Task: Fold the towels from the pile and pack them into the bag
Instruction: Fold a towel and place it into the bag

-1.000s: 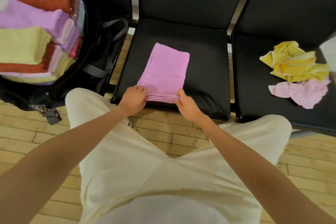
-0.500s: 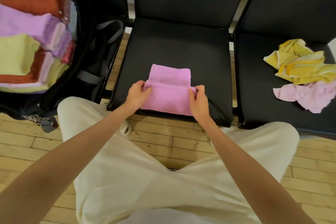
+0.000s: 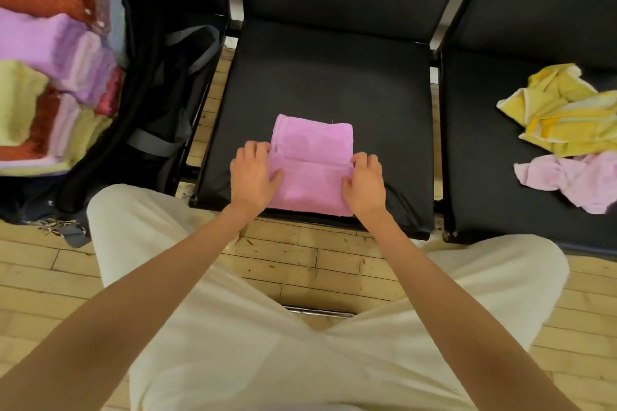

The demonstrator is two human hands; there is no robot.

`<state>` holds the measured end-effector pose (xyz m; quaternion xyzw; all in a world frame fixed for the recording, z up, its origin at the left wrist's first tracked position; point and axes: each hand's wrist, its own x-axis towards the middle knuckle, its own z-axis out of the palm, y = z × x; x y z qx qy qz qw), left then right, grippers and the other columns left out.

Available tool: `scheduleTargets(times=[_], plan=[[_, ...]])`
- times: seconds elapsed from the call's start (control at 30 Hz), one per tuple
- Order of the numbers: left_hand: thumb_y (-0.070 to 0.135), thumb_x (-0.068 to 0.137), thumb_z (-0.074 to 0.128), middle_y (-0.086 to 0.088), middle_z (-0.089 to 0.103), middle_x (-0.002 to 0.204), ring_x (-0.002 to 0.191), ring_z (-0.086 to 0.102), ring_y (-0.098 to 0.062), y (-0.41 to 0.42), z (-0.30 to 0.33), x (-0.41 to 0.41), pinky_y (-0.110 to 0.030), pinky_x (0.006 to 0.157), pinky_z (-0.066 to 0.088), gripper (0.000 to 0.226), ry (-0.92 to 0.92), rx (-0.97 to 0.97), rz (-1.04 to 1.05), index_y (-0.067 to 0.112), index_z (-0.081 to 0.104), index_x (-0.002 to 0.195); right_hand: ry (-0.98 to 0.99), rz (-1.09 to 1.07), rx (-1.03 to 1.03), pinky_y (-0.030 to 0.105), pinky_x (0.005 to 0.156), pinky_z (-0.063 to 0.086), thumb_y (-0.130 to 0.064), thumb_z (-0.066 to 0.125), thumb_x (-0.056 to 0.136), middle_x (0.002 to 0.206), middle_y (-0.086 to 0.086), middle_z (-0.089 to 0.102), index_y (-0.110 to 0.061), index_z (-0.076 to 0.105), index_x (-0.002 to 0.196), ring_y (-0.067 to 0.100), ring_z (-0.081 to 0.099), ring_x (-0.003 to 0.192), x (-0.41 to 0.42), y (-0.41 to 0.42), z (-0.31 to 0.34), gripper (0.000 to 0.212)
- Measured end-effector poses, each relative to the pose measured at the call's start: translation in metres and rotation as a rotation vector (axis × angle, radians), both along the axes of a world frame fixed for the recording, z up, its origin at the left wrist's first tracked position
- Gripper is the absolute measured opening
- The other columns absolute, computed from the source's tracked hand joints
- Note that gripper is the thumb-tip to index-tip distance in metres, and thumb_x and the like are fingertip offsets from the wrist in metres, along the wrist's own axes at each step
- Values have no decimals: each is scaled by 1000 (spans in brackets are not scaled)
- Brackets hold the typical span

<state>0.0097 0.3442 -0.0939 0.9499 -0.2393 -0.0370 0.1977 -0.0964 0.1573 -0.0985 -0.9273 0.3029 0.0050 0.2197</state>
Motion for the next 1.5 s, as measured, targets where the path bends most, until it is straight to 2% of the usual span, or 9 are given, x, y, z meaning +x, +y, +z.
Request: scheduleTargets(times=[0.13, 0.27, 0.43, 0.57, 0.67, 0.77, 1.0, 1.27, 1.5], plan=[[34, 86, 66, -12, 54, 133, 126, 48, -28, 26, 5, -2, -41, 110, 34, 50, 10, 36, -492, 4, 57, 125, -19, 411, 128, 36, 100, 40, -8, 64, 76, 127, 7, 54, -7, 57, 120, 26, 52, 115, -19, -7, 14, 45], [31, 94, 56, -6, 24, 157, 146, 17, -18, 38, 6, -1, -23, 115, 3, 67, 169, 278, -631, 9, 26, 150, 198, 525, 105, 35, 109, 30, -18, 67, 76, 150, 6, 33, -15, 38, 142, 24, 40, 131, -34, -5, 18, 72], [15, 90, 53, -13, 46, 141, 135, 39, -26, 17, 17, -6, -31, 116, 20, 47, 139, 376, -658, 3, 47, 134, 321, 564, -69, 35, 114, 21, -9, 56, 85, 157, 12, 18, -11, 18, 150, 26, 19, 144, -32, 5, 15, 76], [14, 83, 56, 3, 53, 65, 63, 56, -17, 10, 37, 1, -33, 66, 48, 10, 188, 213, -565, 13, 53, 74, 228, 534, -34, 40, 101, 41, -10, 48, 90, 134, 17, 52, -2, 48, 131, 32, 51, 120, -31, -1, 23, 42], [20, 82, 62, 4, 55, 57, 51, 50, -9, 17, 45, 0, -26, 55, 41, 14, 270, 88, -508, 12, 60, 70, 134, 488, 126, 34, 64, 49, -8, 50, 87, 81, 5, 62, -5, 60, 94, 23, 61, 72, -41, -7, 35, 13], [19, 81, 64, -1, 64, 65, 59, 59, -14, 30, 46, -9, -27, 58, 48, 11, 376, 2, -452, 9, 67, 79, 58, 461, 228, 24, 54, 40, -10, 53, 86, 60, -7, 51, -17, 52, 73, 9, 48, 54, -58, -8, 46, 15], [30, 78, 60, 0, 60, 69, 63, 54, -7, 35, 49, -19, -23, 59, 45, 15, 508, -335, -159, 16, 63, 77, -202, 101, 438, 22, 66, 50, -16, 62, 80, 81, 0, 64, -14, 59, 88, 14, 61, 76, -57, -15, 43, 9], [31, 93, 58, -8, 56, 121, 100, 55, -16, -9, 24, 15, -24, 73, 48, 48, 695, -440, 322, 6, 44, 132, -191, -300, 544, 26, 75, 45, -26, 52, 94, 100, 6, 63, -3, 59, 113, 23, 61, 95, -4, -8, 8, 31], [32, 82, 71, -12, 55, 123, 108, 57, -26, -10, 0, 17, -37, 87, 51, 57, 610, -138, 220, 6, 47, 127, 98, -219, 306, 27, 74, 42, -44, 53, 93, 122, 16, 48, 1, 52, 119, 26, 58, 88, 6, -5, -13, 52]])
